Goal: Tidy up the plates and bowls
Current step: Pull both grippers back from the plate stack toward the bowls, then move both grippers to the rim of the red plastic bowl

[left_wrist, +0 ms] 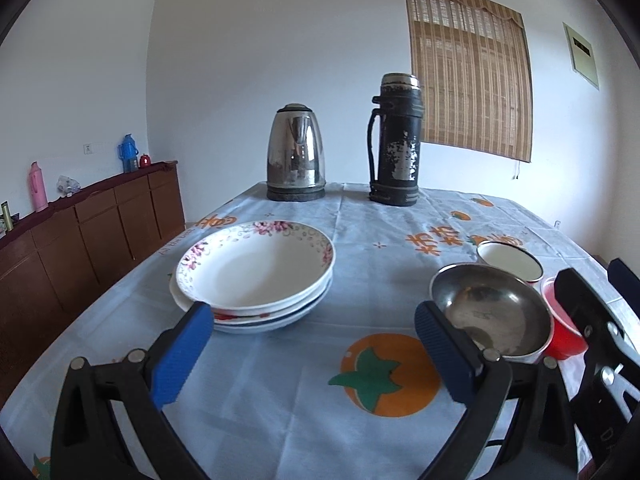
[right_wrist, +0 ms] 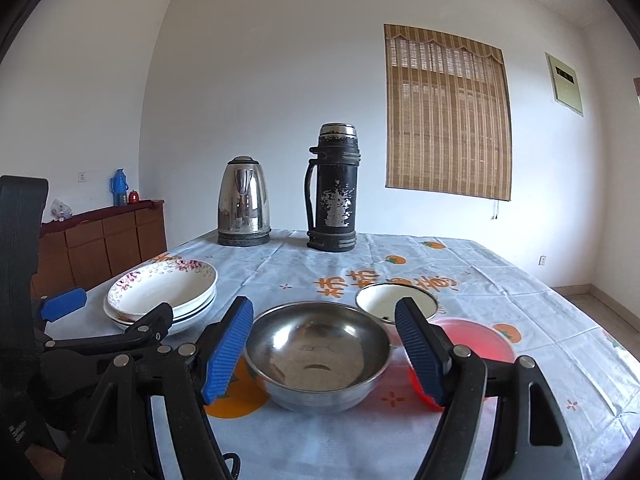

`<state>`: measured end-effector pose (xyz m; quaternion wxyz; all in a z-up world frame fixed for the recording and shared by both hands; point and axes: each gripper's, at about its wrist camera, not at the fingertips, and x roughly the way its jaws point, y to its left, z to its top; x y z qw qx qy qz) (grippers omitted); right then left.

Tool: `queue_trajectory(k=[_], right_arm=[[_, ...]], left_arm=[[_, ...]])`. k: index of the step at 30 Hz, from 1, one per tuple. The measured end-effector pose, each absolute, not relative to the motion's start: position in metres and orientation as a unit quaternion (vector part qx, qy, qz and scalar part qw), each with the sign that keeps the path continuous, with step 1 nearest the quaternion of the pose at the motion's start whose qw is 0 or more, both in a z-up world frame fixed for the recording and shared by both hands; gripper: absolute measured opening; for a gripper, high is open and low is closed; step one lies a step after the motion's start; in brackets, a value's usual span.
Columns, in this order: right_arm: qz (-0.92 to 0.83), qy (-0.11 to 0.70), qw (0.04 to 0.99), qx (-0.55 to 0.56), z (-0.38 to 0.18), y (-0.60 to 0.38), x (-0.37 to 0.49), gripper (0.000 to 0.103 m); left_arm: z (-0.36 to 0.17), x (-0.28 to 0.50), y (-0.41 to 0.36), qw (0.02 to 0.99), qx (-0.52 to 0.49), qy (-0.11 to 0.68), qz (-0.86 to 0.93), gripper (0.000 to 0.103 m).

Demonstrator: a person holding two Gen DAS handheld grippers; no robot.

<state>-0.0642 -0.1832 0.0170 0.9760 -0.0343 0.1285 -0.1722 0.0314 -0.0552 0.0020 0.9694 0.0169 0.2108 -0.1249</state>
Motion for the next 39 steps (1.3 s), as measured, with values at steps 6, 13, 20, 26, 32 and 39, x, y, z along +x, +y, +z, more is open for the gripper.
queue_trajectory(k=[6, 13, 20, 26, 32, 39], right_arm=[[-0.209, 0.121, 0.969, -0.044, 0.023, -0.218, -0.079, 0.075], [-0.251, 0.137, 0.958, -0.019, 0.027, -0.28, -0.094, 0.075], [-0.268, 0.189, 0.943, 0.052, 0.02, -0.348, -0.097, 0.073], [-0.213, 0.241, 0.944, 0.071, 0.01, -0.378, -0.093, 0.047], [-0.149, 0.273, 0.945, 0.098, 0.002, -0.391, -0.078, 0.044], [-0.102, 0.305, 0.937, 0.135, -0.006, -0.409, -0.064, 0.033]], left_arm=[[0.0, 0.017, -0.089, 0.958, 0.007, 0.234, -0.163, 0.101], [0.0, -0.007, -0.126, 0.952, 0.002, 0.257, -0.167, 0.097], [0.004, -0.028, -0.164, 0.946, 0.01, 0.264, -0.187, 0.093], [0.003, -0.038, -0.194, 0.93, -0.028, 0.3, -0.211, 0.082], [-0.006, -0.039, -0.221, 0.912, -0.06, 0.353, -0.197, 0.075], [-0.017, -0.026, -0.231, 0.892, -0.105, 0.41, -0.158, 0.072]])
